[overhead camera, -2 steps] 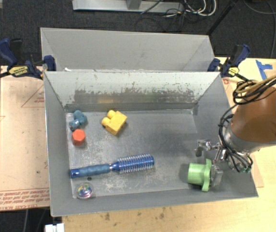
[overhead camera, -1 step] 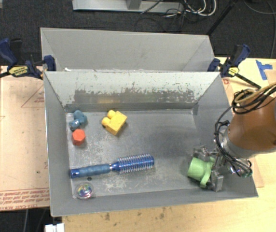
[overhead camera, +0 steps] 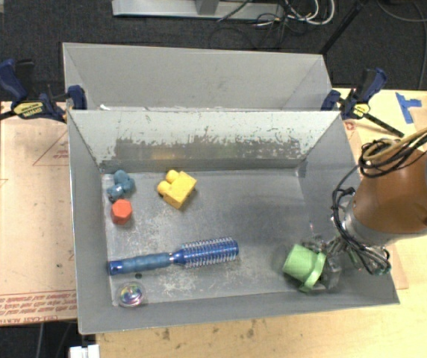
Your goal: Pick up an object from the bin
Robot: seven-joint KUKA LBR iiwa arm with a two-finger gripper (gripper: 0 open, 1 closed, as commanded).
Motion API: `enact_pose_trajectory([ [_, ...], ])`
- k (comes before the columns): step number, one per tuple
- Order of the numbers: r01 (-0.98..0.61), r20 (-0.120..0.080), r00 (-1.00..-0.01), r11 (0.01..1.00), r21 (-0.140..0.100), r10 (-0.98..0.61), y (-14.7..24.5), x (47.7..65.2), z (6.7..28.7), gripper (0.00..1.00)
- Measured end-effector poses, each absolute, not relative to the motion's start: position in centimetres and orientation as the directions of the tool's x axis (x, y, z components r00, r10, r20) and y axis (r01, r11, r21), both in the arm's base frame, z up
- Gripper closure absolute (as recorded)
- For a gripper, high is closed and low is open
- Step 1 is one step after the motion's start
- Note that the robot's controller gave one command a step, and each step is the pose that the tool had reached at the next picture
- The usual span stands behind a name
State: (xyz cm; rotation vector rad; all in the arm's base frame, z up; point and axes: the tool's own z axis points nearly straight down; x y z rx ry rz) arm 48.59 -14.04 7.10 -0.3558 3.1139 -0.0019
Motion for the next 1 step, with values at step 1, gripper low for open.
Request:
enact_pose_trajectory([
  [1,-0.227,-0.011,-0.974,0.974,-0.005,-0.227,-14.55,49.90,20.52,1.00],
])
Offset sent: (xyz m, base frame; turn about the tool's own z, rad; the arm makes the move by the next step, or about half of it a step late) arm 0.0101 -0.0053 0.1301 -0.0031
